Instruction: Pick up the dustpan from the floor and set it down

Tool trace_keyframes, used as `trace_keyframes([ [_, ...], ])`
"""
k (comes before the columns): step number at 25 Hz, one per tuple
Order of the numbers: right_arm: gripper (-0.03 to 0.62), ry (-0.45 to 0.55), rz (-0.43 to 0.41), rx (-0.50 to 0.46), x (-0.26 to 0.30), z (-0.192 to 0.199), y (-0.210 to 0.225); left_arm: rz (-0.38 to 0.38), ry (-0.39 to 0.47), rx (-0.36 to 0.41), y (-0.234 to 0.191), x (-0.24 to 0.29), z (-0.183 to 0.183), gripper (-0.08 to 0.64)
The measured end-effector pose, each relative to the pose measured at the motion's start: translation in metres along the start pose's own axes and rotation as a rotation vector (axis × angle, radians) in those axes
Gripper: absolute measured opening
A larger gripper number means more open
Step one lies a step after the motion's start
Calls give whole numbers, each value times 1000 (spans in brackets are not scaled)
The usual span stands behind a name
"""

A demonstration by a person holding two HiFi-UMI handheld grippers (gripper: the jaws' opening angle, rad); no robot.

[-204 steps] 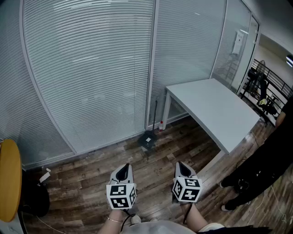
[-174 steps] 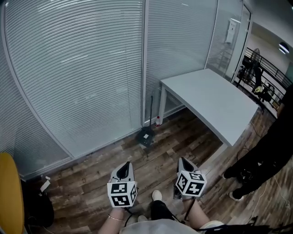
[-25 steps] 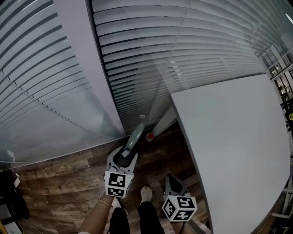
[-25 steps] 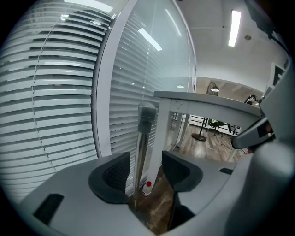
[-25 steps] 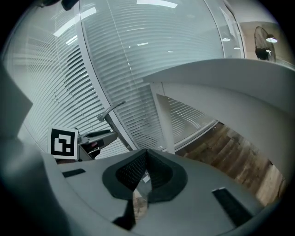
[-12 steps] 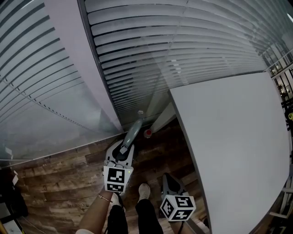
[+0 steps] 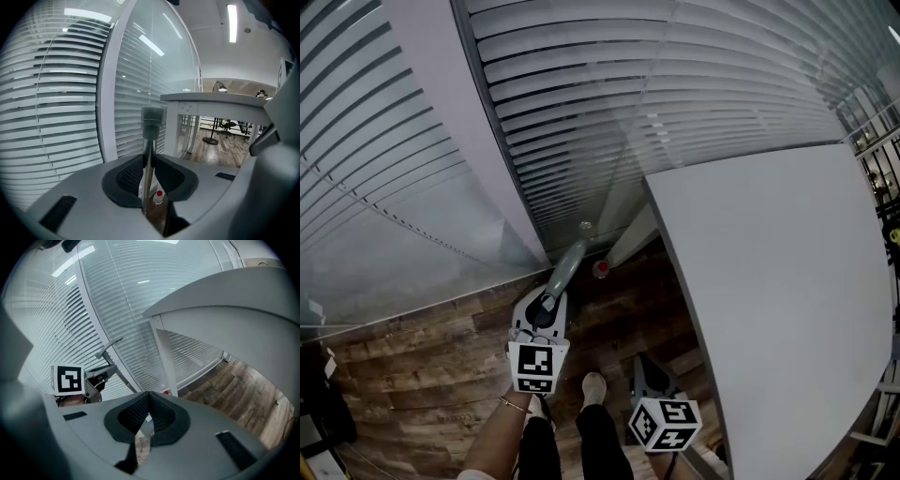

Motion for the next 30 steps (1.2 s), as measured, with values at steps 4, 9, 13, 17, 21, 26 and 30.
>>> trace_keyframes([
  [4,32,7,-4,-5,-5,-7,-6,-5,-12,-9,1,-11,-7,86],
  [9,32,33,-23,-15,-8,-13,-14,-20,-14,-35,7,-32,-6,86],
  [13,32,70,-34,-20,-13,-16,-19,-15,-10,-53,17,-54,-6,84],
  [17,32,127,-47,-26,-20,-30,-22,-10,13,-40,32,-68,-24,85],
  [21,32,165,-45,-64,-47,-49,-33,-15,3,-58,44,-99,-54,86],
  [26,32,251,-62,-112,-72,-91,-43,-42,21,-59,54,-131,-107,86],
  [30,32,357,-110,-123,-87,-136,-61,-82,79,-56,49,-156,-159,86],
])
Point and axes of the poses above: the fingertips, and each gripper's own axes: x forward along the fingers, y to its right, z out of its underside, the point moved 10 cm from there along -x, backward along the fingers, and after that the axes turned 5 degrees about -x, right-handed, at the moved point
